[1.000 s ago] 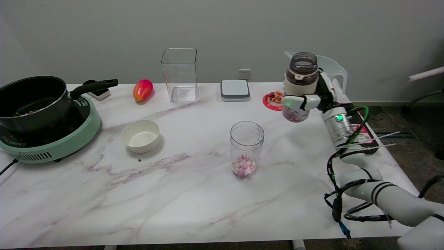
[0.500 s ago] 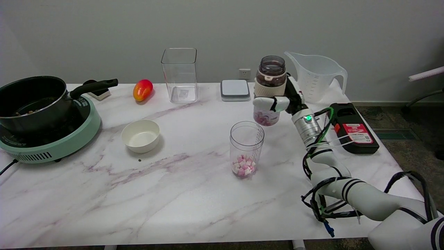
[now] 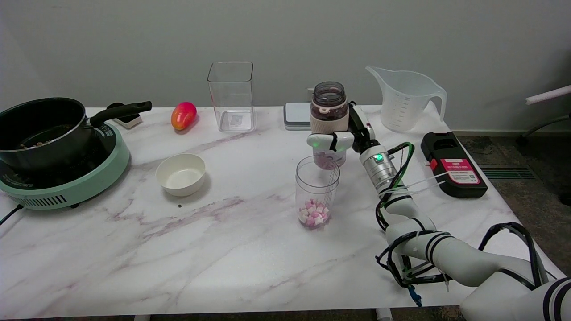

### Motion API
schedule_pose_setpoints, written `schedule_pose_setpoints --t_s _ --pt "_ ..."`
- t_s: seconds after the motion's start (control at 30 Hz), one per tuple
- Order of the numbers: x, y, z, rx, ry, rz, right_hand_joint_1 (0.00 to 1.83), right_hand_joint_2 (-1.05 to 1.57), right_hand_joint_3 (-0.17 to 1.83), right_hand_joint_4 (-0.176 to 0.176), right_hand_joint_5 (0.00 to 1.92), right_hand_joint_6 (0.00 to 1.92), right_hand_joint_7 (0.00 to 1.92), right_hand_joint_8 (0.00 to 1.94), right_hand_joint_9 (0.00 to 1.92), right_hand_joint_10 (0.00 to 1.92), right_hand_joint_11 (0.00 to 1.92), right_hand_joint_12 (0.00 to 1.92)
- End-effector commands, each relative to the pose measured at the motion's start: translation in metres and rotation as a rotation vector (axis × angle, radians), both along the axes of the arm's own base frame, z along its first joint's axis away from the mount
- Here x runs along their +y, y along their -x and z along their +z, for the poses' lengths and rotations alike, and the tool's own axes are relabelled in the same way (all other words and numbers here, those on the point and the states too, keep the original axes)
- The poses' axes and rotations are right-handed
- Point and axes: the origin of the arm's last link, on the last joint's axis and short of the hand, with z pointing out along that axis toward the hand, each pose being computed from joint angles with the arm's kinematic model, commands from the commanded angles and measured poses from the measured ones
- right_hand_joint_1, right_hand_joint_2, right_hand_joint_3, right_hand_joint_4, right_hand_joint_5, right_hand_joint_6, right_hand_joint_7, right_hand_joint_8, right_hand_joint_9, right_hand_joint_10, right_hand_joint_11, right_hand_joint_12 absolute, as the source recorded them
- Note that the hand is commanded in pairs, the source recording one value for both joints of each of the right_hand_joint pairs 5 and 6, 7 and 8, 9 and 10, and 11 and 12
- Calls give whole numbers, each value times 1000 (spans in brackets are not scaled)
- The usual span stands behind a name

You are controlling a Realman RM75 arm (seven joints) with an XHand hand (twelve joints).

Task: Place the bottle on the table.

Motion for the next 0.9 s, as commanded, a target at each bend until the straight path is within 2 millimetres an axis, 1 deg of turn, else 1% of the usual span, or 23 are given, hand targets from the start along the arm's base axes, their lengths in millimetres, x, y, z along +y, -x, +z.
schedule_pose_setpoints --t_s 0.03,0.27,0.4,0.57,0.67,0.9 --pt "-8 3 4 69 50 -41 1404 1170 358 0 1787 1787 1755 1755 1514 1514 1321 1321" --pt "-9 4 14 81 71 -54 1407 1157 363 0 1783 1783 1749 1749 1504 1504 1317 1317" --pt "-8 6 25 77 102 -70 1408 1147 371 0 1785 1785 1746 1746 1502 1502 1315 1315" --pt "-4 16 34 42 135 -116 1410 1115 392 0 1787 1787 1732 1732 1486 1486 1307 1307" --pt "3 25 40 -10 166 -136 1407 1091 424 0 1795 1795 1722 1722 1476 1476 1299 1299" --pt "16 38 51 -93 238 -149 1402 1087 449 0 1816 1816 1725 1725 1468 1468 1293 1293"
